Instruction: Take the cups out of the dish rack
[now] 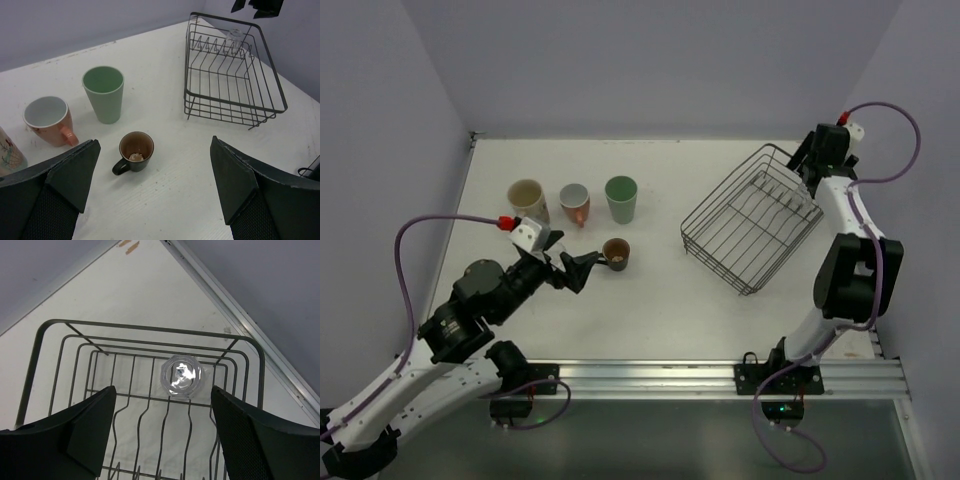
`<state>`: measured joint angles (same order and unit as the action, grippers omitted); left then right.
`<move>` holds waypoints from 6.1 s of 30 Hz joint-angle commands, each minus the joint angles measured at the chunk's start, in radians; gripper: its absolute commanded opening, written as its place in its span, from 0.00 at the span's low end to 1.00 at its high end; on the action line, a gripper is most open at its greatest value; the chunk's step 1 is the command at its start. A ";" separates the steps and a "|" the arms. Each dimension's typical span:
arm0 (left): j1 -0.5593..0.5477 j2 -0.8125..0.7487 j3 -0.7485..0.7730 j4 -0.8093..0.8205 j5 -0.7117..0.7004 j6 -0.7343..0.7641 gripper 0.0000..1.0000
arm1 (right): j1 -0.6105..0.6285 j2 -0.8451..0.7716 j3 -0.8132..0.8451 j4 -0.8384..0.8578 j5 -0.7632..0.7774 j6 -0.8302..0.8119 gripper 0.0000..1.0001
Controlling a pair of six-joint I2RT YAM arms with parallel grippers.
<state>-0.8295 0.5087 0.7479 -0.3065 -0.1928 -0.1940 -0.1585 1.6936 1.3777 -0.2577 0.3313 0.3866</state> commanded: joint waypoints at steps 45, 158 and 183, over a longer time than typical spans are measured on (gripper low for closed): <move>0.050 0.143 0.062 0.133 0.182 -0.059 1.00 | -0.020 -0.371 -0.127 0.184 -0.481 0.224 0.36; 0.369 0.872 0.226 -0.401 -0.085 -0.191 0.06 | 0.490 -0.942 -0.878 0.632 -0.830 0.520 0.98; 0.375 0.717 0.536 -0.445 -0.218 -0.128 0.87 | 0.494 -0.858 -0.839 0.681 -0.894 0.557 0.98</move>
<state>-0.4599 1.2587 1.2343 -0.7372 -0.3794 -0.3573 0.3294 0.8402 0.5007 0.3733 -0.5350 0.9337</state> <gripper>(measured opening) 0.865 0.982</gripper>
